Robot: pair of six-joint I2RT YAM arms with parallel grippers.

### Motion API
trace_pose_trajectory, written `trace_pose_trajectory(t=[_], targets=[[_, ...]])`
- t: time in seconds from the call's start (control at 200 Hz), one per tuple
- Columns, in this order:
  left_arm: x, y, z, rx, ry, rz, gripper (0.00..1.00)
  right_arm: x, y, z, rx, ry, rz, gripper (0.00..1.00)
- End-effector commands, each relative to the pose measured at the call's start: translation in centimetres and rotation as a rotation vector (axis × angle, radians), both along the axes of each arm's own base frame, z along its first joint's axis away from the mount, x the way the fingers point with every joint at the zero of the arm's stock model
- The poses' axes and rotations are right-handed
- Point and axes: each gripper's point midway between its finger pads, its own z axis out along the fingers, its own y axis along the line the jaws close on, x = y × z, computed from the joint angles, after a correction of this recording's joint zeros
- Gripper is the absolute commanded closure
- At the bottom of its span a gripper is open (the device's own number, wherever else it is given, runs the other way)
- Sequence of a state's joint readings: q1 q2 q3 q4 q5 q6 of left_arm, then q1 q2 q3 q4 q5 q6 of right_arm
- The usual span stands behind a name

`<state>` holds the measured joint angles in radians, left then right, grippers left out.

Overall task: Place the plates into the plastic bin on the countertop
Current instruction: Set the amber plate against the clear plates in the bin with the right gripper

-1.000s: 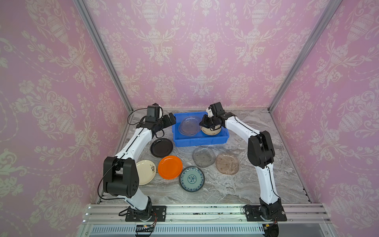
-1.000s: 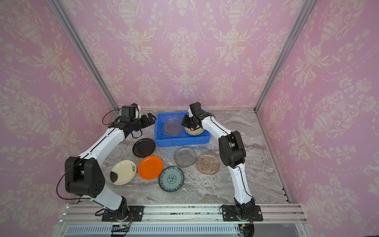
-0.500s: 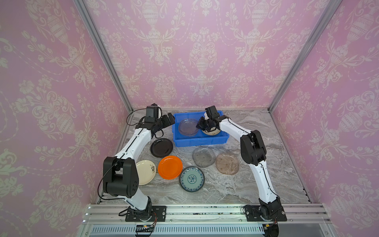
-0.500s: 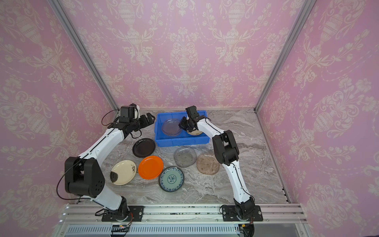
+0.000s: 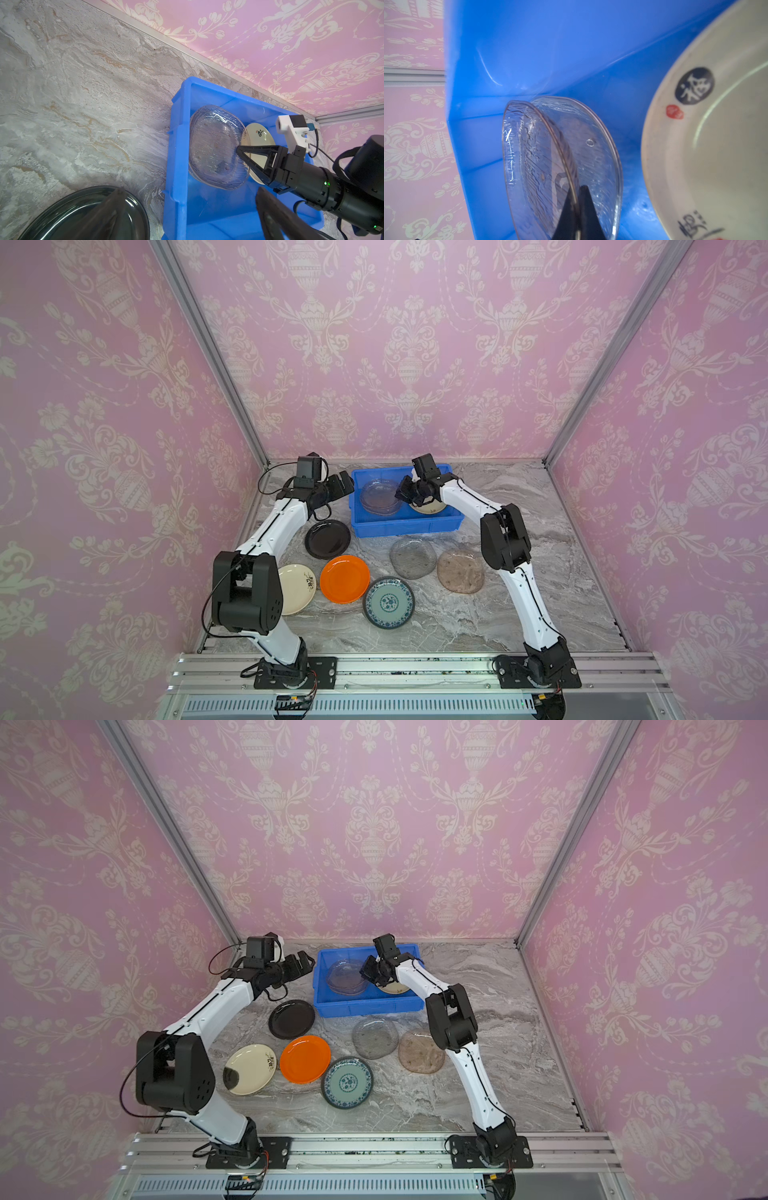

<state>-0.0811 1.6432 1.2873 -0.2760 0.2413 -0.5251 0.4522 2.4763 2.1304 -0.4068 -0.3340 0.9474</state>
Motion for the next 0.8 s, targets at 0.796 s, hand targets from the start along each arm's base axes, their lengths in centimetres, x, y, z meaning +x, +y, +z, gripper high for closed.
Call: trace_pose_trajectory(t=[0.796], targets=[[0.4,-0.2,-0.5,-0.054,0.008,0.001,0.01,-0.9,-1.5,0.4,-0.167,-0.007,0.007,0.63]])
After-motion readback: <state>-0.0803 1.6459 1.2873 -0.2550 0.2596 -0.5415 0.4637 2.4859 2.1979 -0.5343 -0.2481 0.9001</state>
